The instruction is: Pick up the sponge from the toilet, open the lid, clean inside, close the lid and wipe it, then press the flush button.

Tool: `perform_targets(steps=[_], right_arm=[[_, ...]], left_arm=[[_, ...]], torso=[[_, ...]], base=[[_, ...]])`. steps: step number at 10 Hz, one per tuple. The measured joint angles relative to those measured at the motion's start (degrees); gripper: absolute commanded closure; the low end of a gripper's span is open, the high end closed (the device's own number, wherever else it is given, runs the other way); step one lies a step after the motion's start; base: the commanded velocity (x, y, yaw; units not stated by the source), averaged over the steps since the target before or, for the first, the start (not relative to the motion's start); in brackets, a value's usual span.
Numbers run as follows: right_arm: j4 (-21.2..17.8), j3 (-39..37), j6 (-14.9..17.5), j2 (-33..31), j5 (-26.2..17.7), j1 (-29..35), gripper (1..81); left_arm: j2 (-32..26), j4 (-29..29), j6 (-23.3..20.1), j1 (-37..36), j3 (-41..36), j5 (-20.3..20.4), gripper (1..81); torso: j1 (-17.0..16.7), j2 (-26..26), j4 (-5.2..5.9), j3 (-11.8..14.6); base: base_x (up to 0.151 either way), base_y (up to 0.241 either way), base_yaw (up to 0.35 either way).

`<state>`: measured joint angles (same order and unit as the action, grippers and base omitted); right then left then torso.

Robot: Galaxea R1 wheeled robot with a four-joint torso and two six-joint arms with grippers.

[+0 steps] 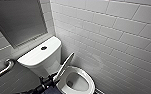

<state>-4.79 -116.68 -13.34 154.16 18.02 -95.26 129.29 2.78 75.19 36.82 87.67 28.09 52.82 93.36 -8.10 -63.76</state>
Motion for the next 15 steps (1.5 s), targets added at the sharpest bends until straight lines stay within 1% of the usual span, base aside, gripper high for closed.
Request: perform_targets(steps=[3,4,7,9,11,12,13,14,15], right_arm=[[0.0,0.0,0.0,0.0,0.0,0.0,81.1],[0.1,0.0,0.0,0.0,0.0,0.0,81.1],[0.1,0.0,0.0,0.0,0.0,0.0,81.1],[0.1,0.0,0.0,0.0,-0.1,-0.2,81.1],[0.1,0.0,0.0,0.0,-0.2,-0.5,81.1],[0.1,0.0,0.0,0.0,0.0,-0.8,81.1],[0.1,0.1,0.1,0.0,-0.1,-1.4,81.1],[0.1,0.1,0.1,0.0,-0.1,-1.9,81.1],[0.1,0.4,0.0,-0.1,-0.1,-2.1,81.1]], left_arm=[[-2.5,1.9,0.8,0.1,-0.2,0.1,1.0],[-3.4,2.4,1.4,0.4,-0.1,1.0,1.0],[-4.7,4.5,1.2,1.6,0.4,2.7,1.0],[-4.6,4.8,2.3,1.7,1.5,3.7,1.0],[-3.0,6.2,3.6,2.4,4.4,6.1,1.0],[-1.5,6.8,5.1,2.9,6.7,7.5,1.0],[0.1,7.2,8.2,3.0,9.4,8.5,1.0],[1.1,7.7,11.9,3.0,11.9,9.4,1.0],[1.4,7.4,16.9,2.8,14.3,10.9,1.0]], torso=[[0.0,0.0,-0.02,0.0],[0.0,0.0,-0.02,0.0],[0.0,0.0,-0.04,0.0],[0.0,0.0,-0.04,0.0],[0.0,0.0,-0.02,0.1],[0.0,0.0,-0.02,0.1],[0.0,0.0,-0.02,0.1],[0.0,0.0,-0.02,0.1],[0.0,0.0,-0.04,0.1]], base=[[0.0,0.0,0.0],[0.0,0.0,0.0],[0.0,0.0,0.0],[0.0,0.0,0.0],[0.0,0.0,0.0],[0.0,0.0,0.0],[0.0,0.0,0.0],[0.0,0.0,0.0],[0.0,0.0,0.0]])
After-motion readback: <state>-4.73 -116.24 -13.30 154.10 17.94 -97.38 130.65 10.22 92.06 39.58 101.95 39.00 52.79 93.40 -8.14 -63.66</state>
